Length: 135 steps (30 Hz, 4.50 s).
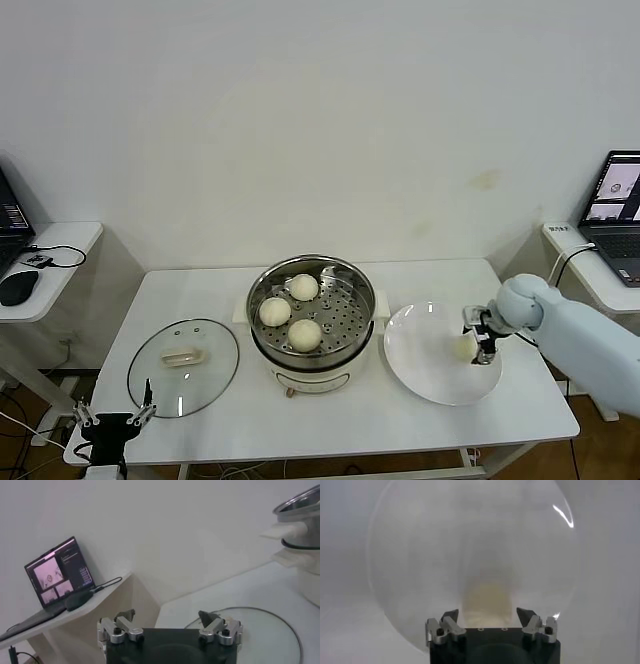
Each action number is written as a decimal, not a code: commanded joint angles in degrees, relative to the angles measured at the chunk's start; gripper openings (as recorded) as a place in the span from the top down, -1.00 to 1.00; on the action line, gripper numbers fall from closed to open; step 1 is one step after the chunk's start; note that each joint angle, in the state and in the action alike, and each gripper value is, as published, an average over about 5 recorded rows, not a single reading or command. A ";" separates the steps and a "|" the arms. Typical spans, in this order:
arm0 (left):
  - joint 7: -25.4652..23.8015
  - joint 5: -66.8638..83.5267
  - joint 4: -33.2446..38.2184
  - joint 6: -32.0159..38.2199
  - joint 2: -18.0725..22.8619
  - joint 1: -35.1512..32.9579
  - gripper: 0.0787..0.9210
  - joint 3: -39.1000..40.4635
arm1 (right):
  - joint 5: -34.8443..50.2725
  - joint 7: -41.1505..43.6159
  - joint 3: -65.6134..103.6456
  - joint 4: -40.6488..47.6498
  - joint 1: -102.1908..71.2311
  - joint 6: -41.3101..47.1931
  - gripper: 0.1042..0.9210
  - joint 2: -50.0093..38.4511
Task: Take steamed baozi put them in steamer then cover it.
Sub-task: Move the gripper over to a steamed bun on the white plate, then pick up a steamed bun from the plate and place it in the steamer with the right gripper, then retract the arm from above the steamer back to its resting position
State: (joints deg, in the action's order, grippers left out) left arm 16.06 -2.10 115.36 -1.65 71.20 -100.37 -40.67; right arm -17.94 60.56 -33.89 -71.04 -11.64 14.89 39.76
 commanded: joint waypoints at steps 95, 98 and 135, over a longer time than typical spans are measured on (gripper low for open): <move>-0.17 1.57 1.51 -0.31 0.45 1.50 -0.77 -0.46 | 34.17 -10.01 -30.52 -6.51 34.79 23.02 -0.28 22.84; -0.25 1.88 1.50 -0.39 0.25 1.59 -0.77 -0.55 | 35.34 -10.18 -28.28 -9.03 35.46 22.61 -0.49 19.50; -2.61 -31.77 -9.50 9.10 -3.53 4.78 -0.77 0.92 | 21.78 -50.87 77.99 -36.43 -70.01 -25.96 -0.76 34.72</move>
State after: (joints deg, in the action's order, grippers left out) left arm 14.10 -5.80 111.95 3.86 71.62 -96.51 -39.24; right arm 10.93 9.69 13.29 -101.34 -53.80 -2.12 58.18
